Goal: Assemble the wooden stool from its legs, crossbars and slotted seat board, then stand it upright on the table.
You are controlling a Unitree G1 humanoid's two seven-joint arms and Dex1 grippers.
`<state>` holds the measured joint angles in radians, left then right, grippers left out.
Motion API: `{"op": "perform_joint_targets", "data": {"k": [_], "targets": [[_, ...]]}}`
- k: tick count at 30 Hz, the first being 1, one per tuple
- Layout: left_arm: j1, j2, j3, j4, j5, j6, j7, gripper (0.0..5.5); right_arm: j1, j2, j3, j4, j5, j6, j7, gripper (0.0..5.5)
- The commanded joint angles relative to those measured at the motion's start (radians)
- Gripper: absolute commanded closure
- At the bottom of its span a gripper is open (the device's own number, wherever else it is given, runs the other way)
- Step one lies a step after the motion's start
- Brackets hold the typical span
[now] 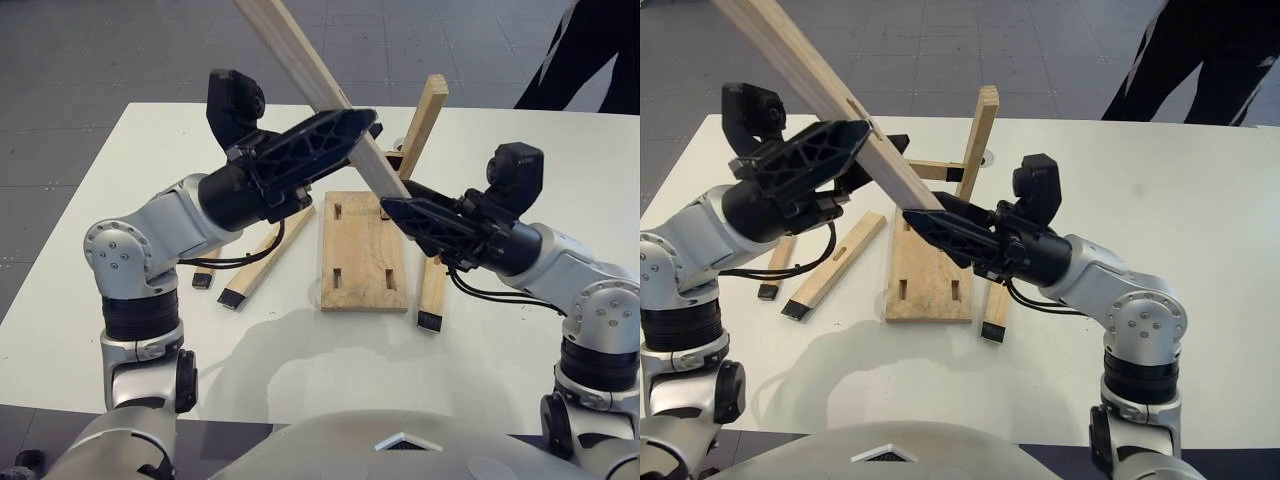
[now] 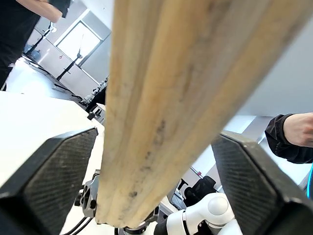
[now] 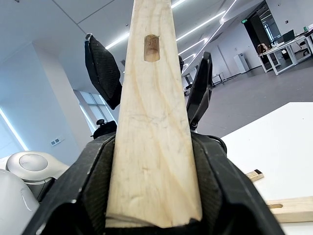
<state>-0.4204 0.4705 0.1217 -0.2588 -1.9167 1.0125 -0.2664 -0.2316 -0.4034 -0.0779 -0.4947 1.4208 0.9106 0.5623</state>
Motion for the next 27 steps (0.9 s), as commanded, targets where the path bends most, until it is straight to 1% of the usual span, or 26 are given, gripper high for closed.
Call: {"op": "perform_joint_targets", "data": {"k": [1,6,7,11,17,18,21,24,27], "targets": [[0.015,0.017,-0.017,-0.019,0.045,-0.005,-0.011,1.93,0.004,-0.014,0.012,-0.004,-0.005,-0.003,0.013,3.46],[0.03,0.03,-0.022,-0.03,0.07,0.002,-0.044,2.77,0.003,-0.014,0.014,0.002,-0.009,-0.013,0.014,3.46],[0.034,0.035,-0.022,-0.029,0.075,0.005,-0.053,3.01,0.003,-0.014,0.014,0.003,-0.011,-0.014,0.015,3.46],[0.041,0.045,-0.016,-0.016,0.112,0.0,-0.072,3.08,0.002,-0.019,0.011,0.005,-0.018,-0.018,0.018,3.46],[0.037,0.024,-0.013,-0.006,0.135,-0.024,-0.066,3.17,0.002,-0.033,0.013,0.008,-0.037,-0.012,0.028,3.46],[0.033,0.023,-0.013,-0.003,0.136,-0.025,-0.065,3.17,0.0,-0.038,0.014,0.01,-0.047,-0.011,0.028,3.08],[0.035,0.023,-0.011,0.005,0.151,-0.024,-0.068,3.37,0.001,-0.052,0.019,0.014,-0.067,-0.009,0.031,2.47],[0.031,0.037,0.002,0.023,0.186,-0.023,-0.086,3.43,0.022,-0.094,0.022,0.001,-0.1,-0.002,0.059,1.9],[0.002,0.06,0.039,0.069,0.262,-0.045,-0.121,3.44,0.097,-0.179,0.006,-0.02,-0.143,0.014,0.12,1.85]]}}
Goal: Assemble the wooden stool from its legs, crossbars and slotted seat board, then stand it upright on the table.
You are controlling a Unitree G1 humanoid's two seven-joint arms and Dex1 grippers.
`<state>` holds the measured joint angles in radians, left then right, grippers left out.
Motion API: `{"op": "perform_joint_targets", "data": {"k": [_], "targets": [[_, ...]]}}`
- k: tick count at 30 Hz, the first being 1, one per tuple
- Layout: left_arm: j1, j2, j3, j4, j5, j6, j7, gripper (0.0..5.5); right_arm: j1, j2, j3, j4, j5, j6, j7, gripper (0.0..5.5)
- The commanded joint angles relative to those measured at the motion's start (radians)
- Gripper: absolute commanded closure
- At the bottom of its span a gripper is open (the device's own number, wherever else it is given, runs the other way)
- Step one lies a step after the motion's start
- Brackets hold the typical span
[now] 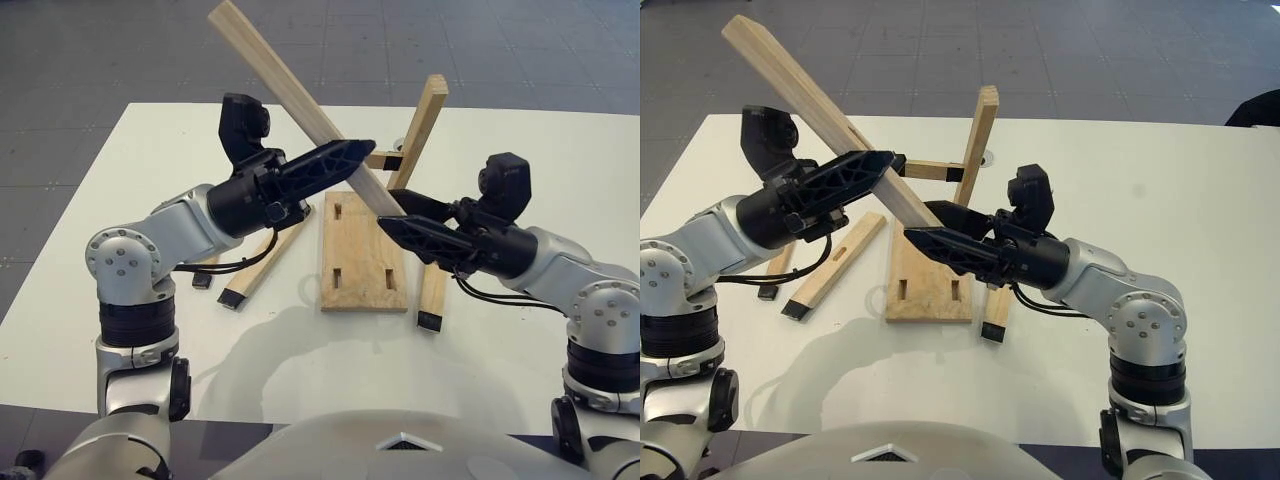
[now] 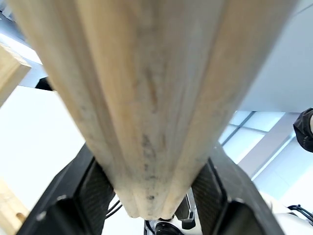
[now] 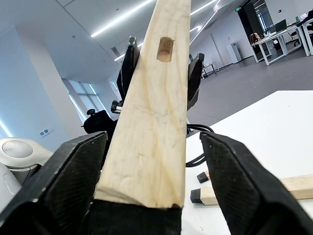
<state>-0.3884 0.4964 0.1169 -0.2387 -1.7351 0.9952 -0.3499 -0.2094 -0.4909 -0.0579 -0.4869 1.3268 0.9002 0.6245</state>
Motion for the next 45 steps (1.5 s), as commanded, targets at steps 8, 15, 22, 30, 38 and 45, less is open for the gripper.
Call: {"op": "perform_joint_targets", "data": {"k": [8,15,22,30,38,45], "targets": [[-0.055,0.13,0.111,0.103,0.363,-0.119,-0.269,3.44,0.13,-0.215,0.082,0.023,-0.38,-0.048,0.1,1.85],[0.009,0.161,0.045,0.091,0.609,-0.18,-0.447,3.44,0.028,-0.221,0.352,0.105,-0.876,-0.215,0.017,1.85],[0.016,0.178,0.072,0.109,0.718,-0.206,-0.502,3.44,-0.067,-0.242,0.514,0.154,-1.141,-0.328,0.101,1.85],[0.05,0.194,0.095,0.105,0.783,-0.226,-0.548,3.44,-0.193,-0.334,0.754,0.257,-1.516,-0.658,0.337,1.85],[0.098,0.168,0.061,0.05,0.803,-0.224,-0.558,3.44,-0.208,-0.386,0.828,0.38,-1.7,-0.98,0.441,1.85],[0.097,0.141,0.003,0.058,0.846,-0.23,-0.583,3.44,-0.157,-0.543,0.792,0.509,-1.81,-1.435,0.355,1.85]]}}
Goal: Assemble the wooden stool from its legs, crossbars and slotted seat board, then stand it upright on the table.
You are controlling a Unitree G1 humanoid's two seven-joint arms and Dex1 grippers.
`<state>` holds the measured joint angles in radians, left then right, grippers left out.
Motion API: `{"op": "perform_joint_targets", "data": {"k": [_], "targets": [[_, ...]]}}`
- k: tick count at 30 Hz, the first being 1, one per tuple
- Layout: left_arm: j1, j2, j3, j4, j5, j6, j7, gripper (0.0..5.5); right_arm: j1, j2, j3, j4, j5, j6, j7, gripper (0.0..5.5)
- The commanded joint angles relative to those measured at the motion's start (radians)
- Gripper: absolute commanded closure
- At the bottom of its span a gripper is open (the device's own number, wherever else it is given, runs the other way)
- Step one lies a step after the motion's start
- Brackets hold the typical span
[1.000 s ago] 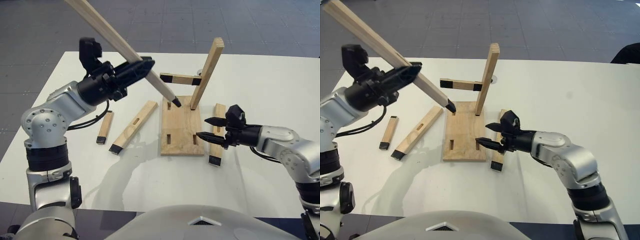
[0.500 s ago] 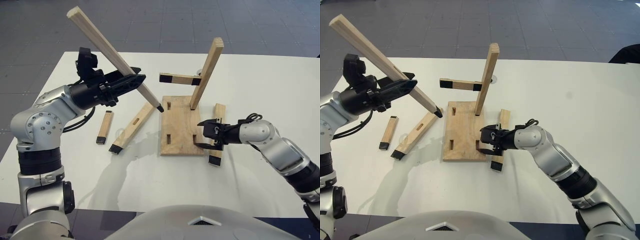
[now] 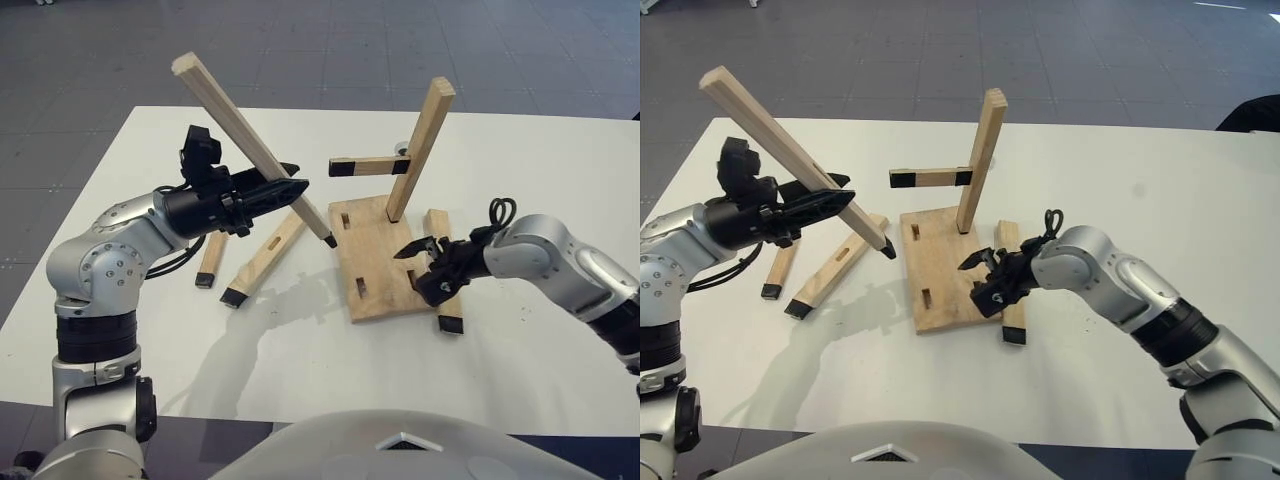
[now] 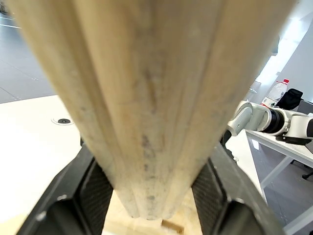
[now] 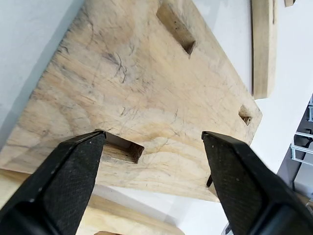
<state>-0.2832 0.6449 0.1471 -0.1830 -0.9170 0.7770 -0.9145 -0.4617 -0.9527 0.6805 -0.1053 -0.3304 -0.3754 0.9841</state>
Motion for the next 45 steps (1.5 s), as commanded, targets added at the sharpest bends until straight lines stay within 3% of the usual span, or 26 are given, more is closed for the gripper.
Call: {"op": "perform_joint_targets", "data": {"k": [1,6,10,13,18,29,40,45], "targets": [[-0.012,-0.013,-0.037,0.006,0.036,-0.014,-0.021,3.44,0.093,-0.095,0.047,0.166,-0.19,-0.235,-0.043,1.85],[-0.032,-0.047,-0.086,0.022,0.076,-0.039,-0.039,3.44,0.072,-0.133,0.022,0.299,-0.393,-0.515,-0.239,1.85],[-0.075,-0.074,-0.117,0.061,0.107,-0.059,-0.049,3.44,0.056,-0.12,-0.012,0.365,-0.462,-0.609,-0.371,1.85],[-0.107,-0.105,-0.118,0.108,0.144,-0.103,-0.037,3.44,0.043,-0.076,-0.09,0.338,-0.344,-0.561,-0.397,1.85],[-0.104,-0.161,-0.126,0.196,0.229,-0.244,-0.068,3.44,0.074,-0.101,-0.186,0.197,-0.175,-0.445,-0.307,1.85],[-0.19,-0.273,-0.147,0.483,0.357,-0.513,-0.199,3.44,0.139,-0.052,-0.335,0.141,-0.067,-0.263,-0.261,1.85],[-0.248,-0.341,-0.195,0.688,0.492,-0.673,-0.243,3.44,0.091,0.163,-0.292,0.443,-0.25,-0.108,-0.435,1.85],[-0.259,-0.35,-0.187,0.756,0.531,-0.731,-0.238,3.45,0.065,0.192,-0.271,0.491,-0.291,-0.1,-0.474,1.85]]}}
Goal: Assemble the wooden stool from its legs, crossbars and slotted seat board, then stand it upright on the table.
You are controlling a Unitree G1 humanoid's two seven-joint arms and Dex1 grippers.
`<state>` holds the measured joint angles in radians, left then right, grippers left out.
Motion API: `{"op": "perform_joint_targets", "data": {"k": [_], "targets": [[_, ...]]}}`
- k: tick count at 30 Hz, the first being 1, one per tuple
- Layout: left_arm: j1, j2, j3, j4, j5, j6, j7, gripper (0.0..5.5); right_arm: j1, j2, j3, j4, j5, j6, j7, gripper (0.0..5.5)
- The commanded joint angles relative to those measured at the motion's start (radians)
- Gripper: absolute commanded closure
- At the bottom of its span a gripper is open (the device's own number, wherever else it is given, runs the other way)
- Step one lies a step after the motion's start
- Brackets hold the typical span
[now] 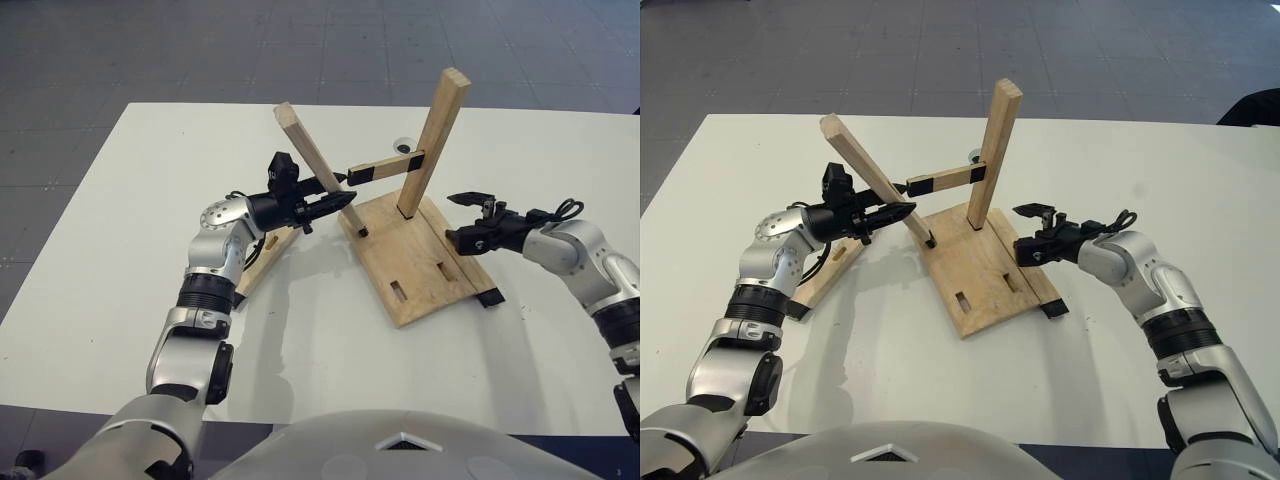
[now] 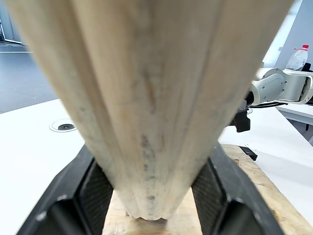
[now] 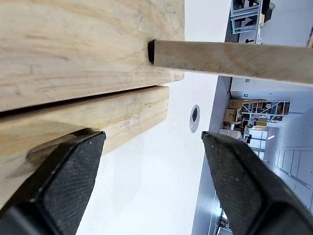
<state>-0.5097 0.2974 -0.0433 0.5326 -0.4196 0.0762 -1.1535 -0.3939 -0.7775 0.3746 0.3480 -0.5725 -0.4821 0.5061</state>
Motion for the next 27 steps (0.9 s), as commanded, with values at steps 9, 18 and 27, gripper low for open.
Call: {"op": "perform_joint_targets", "data": {"k": [9,18,27], "targets": [[-0.023,0.012,0.017,0.057,0.048,-0.052,-0.025,3.45,-0.024,-0.118,0.024,0.162,-0.125,-0.066,-0.079,1.85],[0.013,0.07,-0.087,0.036,0.206,-0.17,-0.029,3.45,-0.03,0.012,-0.061,-0.104,0.055,0.103,0.021,1.85],[0.038,0.091,-0.085,0.047,0.148,-0.001,-0.026,3.45,0.091,0.055,-0.051,-0.221,0.089,0.195,0.074,1.85]]}}
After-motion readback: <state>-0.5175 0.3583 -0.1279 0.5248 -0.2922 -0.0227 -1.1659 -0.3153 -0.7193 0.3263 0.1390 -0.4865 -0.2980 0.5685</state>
